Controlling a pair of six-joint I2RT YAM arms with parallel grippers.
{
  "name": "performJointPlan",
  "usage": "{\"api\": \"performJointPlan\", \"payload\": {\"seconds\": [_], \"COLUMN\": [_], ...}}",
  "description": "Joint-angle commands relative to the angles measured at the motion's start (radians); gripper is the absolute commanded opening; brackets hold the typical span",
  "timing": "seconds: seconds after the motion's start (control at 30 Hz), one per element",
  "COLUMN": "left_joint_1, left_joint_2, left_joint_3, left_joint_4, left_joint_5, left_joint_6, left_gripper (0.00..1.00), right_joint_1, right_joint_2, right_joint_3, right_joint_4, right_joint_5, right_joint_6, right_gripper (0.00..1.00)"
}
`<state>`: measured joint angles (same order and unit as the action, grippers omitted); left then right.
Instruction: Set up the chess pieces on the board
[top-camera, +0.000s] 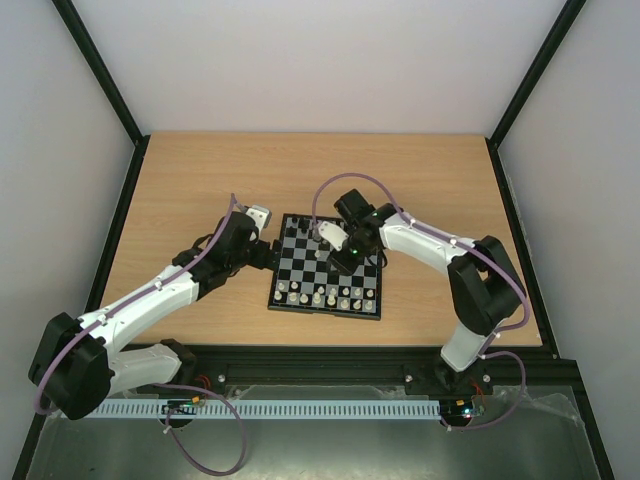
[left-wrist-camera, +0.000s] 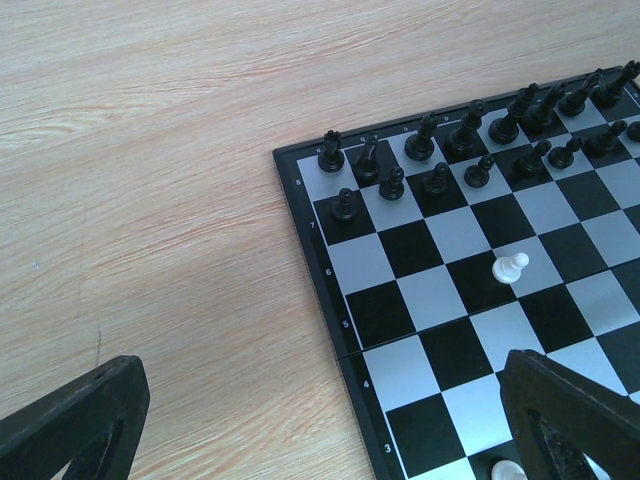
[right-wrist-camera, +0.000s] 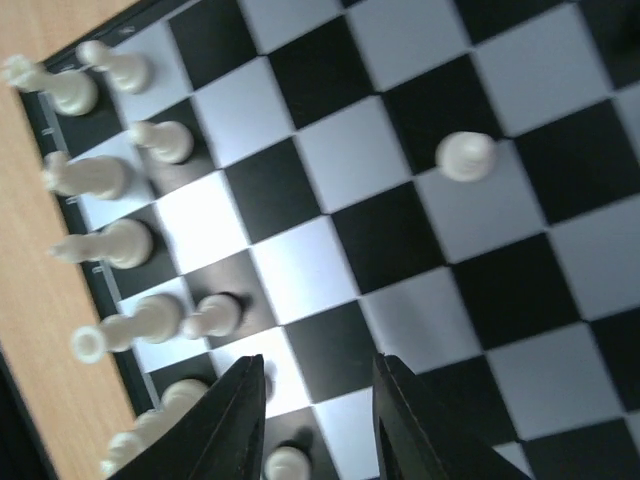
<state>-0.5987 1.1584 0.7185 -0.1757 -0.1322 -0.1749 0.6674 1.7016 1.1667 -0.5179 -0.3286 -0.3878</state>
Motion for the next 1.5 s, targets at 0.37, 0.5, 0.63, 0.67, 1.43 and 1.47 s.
{"api": "performJointPlan", "payload": {"seconds": [0.37,0.5,0.63,0.67,1.43,1.47], "left_joint_1": [0.006,0.006,0.005,0.006,0.005,0.006], "left_joint_2": [-0.039,-0.037,-0.036,-0.035,-0.040,-0.040], "left_joint_3": [0.001,0.002,0.003,0.003,0.001,0.002], "left_joint_4": [-0.011,-0.011,-0.011,-0.012,-0.013,-0.013], "left_joint_5": [-0.028,-0.024,-0.023,-0.023,-0.019,-0.018], "left_joint_6": [0.000,0.000,0.000,0.000,0.000,0.000], "left_gripper": [0.99,0.99,0.99,0.99,0.99,0.99], "right_joint_1": [-0.025,-0.020,-0.017,-0.017,0.010,0.011], "right_joint_2": [0.098,0.144,0.172,0.178,0.298,0.298], "right_joint_3": [0.147,0.191,0.202,0.206,0.286,0.283], "right_joint_4": [0.035,0.010,0.007,0.008,-0.023,-0.022], "right_joint_5": [0.115,0.112,0.109,0.109,0.127,0.126], "right_joint_6": [0.057,0.061,0.060,0.060,0.086,0.086], "right_gripper": [0.34,0.36,0.36,0.36,0.15,0.14]}}
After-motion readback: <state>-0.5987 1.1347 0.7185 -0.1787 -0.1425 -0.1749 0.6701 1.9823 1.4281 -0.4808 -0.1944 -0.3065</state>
